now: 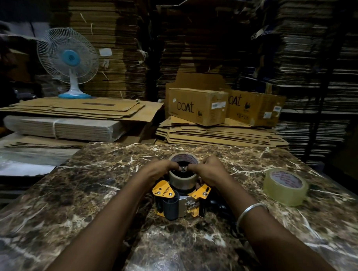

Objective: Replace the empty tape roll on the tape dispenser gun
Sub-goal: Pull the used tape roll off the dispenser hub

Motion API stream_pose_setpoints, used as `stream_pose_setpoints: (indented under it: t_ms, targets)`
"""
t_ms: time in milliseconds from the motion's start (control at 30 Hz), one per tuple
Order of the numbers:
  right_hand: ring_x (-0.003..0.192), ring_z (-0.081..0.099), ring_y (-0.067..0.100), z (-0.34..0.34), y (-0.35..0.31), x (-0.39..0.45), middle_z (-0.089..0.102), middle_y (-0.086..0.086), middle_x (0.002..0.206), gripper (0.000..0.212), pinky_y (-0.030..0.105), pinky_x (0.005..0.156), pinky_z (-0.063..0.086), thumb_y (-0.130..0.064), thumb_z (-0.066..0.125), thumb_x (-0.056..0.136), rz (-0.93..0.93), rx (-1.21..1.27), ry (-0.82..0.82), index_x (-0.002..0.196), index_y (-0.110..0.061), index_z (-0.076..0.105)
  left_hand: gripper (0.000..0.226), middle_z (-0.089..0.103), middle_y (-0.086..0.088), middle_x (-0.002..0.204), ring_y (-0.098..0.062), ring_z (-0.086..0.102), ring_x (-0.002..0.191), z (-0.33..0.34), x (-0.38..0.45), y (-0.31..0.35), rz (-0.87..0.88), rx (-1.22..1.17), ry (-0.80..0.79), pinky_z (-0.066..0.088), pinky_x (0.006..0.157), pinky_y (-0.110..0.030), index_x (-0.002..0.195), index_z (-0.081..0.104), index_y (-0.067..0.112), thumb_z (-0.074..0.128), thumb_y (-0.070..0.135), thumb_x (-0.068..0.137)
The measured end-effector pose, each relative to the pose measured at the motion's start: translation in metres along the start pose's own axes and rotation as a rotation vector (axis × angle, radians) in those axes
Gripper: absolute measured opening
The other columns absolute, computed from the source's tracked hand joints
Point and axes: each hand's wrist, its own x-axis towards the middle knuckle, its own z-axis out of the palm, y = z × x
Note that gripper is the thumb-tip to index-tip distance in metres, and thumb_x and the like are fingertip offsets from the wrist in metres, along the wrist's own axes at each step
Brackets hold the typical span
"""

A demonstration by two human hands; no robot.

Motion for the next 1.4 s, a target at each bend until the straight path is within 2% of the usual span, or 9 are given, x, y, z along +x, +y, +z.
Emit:
stream_pose_setpoints:
  t_ms: [267,367,567,767,867,1000,1133,1300,1400]
  targets:
    - [0.075,0.071,0.028,0.000,0.001,0.005,0.069,0.013,0.080,0.033,0.044,0.068,0.060,-0.031,0.081,0.076,-0.029,-0.031,0.030,0.082,-0.004,0.064,0.026,0.067,-0.018,0.103,-0.029,0.064,0.093,0.003,-0.003,-0.001,0.046,-0.048,0.123,0.056,0.087,-0.047,0.095,0.061,0.002,0.076,0.015,0.078]
    - [0.084,0.072,0.033,0.000,0.003,0.005,0.071,0.017,0.089,0.035,0.050,0.075,0.060,-0.032,0.080,0.076,-0.029,-0.035,0.017,0.089,-0.002,0.065,0.034,0.066,-0.015,0.106,-0.022,0.060,0.087,0.002,-0.003,-0.003,0.047,-0.005,0.110,0.050,0.072,-0.034,0.103,0.065,-0.001,0.075,0.019,0.077]
    - [0.057,0.062,0.024,-0.001,0.006,0.012,0.065,0.013,0.076,0.041,0.033,0.052,0.052,-0.021,0.083,0.071,0.015,0.053,-0.028,0.096,0.006,0.066,0.048,0.063,-0.018,0.116,-0.033,0.059,0.106,0.000,0.001,0.000,0.002,0.029,0.071,0.051,0.093,-0.047,0.111,0.065,0.000,0.075,0.021,0.070]
    - [0.066,0.070,0.030,0.003,0.002,0.014,0.068,0.012,0.075,0.030,0.055,0.071,0.063,-0.017,0.084,0.063,0.068,0.077,0.011,0.079,-0.007,0.061,0.038,0.065,-0.017,0.115,-0.030,0.063,0.099,0.001,0.007,0.001,-0.041,0.030,0.063,0.052,0.078,-0.040,0.102,0.066,0.003,0.075,0.017,0.069]
    - [0.066,0.071,0.030,0.003,0.002,0.014,0.068,0.010,0.069,0.031,0.055,0.068,0.062,-0.022,0.082,0.057,0.027,0.017,0.040,0.075,-0.008,0.061,0.031,0.064,-0.014,0.111,-0.029,0.062,0.101,0.003,0.009,0.001,-0.035,0.015,0.116,0.053,0.092,-0.045,0.092,0.059,0.008,0.078,0.013,0.068]
    - [0.061,0.070,0.034,0.000,0.007,0.013,0.072,0.021,0.087,0.037,0.050,0.053,0.059,-0.016,0.080,0.066,-0.022,0.084,0.049,0.094,0.001,0.063,0.040,0.065,-0.012,0.110,-0.025,0.062,0.098,0.001,0.005,0.003,0.023,-0.012,0.060,0.053,0.083,-0.038,0.101,0.064,0.006,0.081,0.026,0.071]
    - [0.055,0.068,0.028,-0.002,0.011,0.009,0.073,0.014,0.088,0.021,0.034,0.046,0.054,-0.029,0.076,0.079,-0.073,0.200,0.068,0.093,-0.014,0.069,0.033,0.063,-0.009,0.087,-0.022,0.060,0.074,0.002,-0.008,0.008,0.159,-0.212,0.018,0.045,0.064,-0.031,0.088,0.067,0.012,0.053,0.042,0.094]
    - [0.061,0.071,0.021,0.002,0.005,0.005,0.075,0.006,0.082,0.019,0.027,0.047,0.051,-0.031,0.074,0.080,-0.146,0.143,0.096,0.095,-0.021,0.074,0.090,0.064,-0.030,0.122,-0.040,0.060,0.117,0.011,-0.005,-0.007,0.084,-0.255,0.140,0.041,0.109,-0.053,0.121,0.066,-0.002,0.014,0.067,0.096]
    - [0.056,0.068,0.024,0.000,0.005,0.006,0.074,0.010,0.082,0.019,0.027,0.045,0.049,-0.032,0.073,0.085,-0.105,0.205,0.075,0.097,-0.018,0.074,0.099,0.066,-0.035,0.113,-0.038,0.065,0.103,0.011,-0.007,-0.008,0.101,-0.318,0.154,0.040,0.109,-0.050,0.118,0.063,-0.012,0.005,0.065,0.096]
